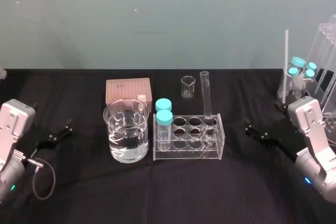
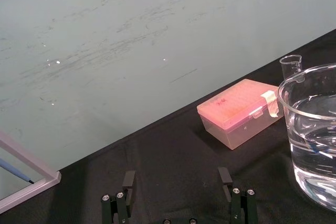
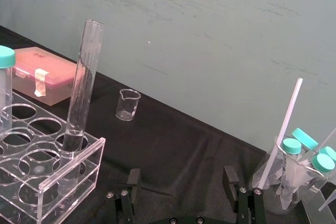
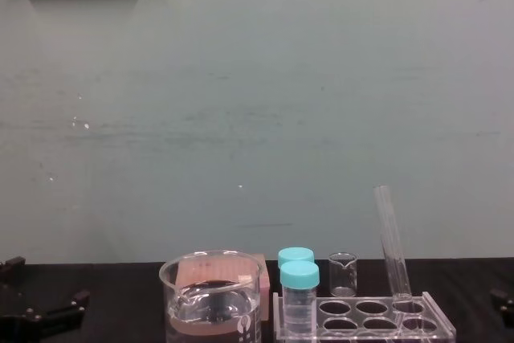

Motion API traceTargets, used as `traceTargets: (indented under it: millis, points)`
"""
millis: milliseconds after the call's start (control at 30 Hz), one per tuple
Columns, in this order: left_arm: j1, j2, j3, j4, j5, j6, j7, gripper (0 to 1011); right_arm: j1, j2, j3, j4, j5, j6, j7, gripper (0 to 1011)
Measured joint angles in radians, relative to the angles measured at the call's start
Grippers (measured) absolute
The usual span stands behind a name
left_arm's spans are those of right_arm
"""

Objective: Hold the test tube with one hand and immerse one end into the beaker, then return it to the test tube rack.

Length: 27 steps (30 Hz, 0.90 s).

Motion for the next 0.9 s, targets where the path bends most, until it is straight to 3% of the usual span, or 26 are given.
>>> traceTargets:
  millis: [667, 900]
  points:
    - [0.0, 0.0, 0.0, 0.0, 0.0, 0.0, 0.0, 1000, -0.004, -0.005, 0.012, 0.0, 0.003, -0.004, 0.007, 1000]
    - [0.0, 0.0, 0.0, 0.0, 0.0, 0.0, 0.0, 1000, -0.007, -0.01, 0.055, -0.017, 0.063, -0.001, 0.08, 1000]
